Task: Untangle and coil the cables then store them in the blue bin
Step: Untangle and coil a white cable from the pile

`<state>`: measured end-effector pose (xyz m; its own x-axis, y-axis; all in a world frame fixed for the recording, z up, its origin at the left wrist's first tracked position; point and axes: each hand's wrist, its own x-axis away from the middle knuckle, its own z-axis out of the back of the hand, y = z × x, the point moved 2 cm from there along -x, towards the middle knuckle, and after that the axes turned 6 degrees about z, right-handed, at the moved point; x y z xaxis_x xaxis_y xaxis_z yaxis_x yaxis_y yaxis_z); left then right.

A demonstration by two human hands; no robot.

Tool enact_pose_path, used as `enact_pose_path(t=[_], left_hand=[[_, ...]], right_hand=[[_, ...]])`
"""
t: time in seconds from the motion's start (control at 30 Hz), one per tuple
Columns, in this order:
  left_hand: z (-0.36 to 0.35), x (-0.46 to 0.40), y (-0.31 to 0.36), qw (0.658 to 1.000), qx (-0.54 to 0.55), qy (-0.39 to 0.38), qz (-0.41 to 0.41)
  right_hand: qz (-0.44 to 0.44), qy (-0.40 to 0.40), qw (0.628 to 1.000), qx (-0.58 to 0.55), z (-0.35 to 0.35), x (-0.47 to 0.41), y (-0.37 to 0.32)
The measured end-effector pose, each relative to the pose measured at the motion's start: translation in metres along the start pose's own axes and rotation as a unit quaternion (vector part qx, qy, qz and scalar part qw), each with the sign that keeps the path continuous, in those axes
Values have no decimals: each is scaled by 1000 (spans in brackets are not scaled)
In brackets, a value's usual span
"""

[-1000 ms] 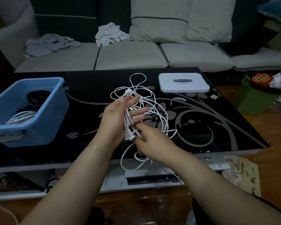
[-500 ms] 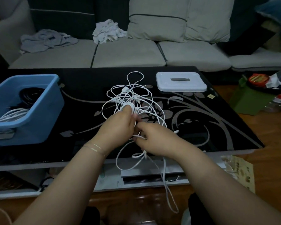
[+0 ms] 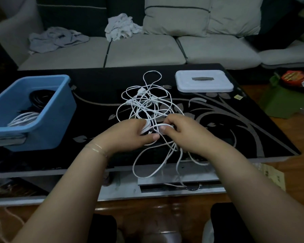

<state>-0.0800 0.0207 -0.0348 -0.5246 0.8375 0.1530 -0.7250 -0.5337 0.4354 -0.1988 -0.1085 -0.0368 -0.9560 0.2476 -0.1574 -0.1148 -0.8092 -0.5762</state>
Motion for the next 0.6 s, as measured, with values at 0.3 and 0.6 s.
enact_pose_path(t=[0.3, 0.6], left_hand=[[10, 6, 0, 953, 301, -30, -25], [7, 6, 9, 813, 566, -120, -57]], right_hand=[[-15, -45, 943, -329, 10, 2, -7], [-87, 66, 933, -344, -5, -8, -6]])
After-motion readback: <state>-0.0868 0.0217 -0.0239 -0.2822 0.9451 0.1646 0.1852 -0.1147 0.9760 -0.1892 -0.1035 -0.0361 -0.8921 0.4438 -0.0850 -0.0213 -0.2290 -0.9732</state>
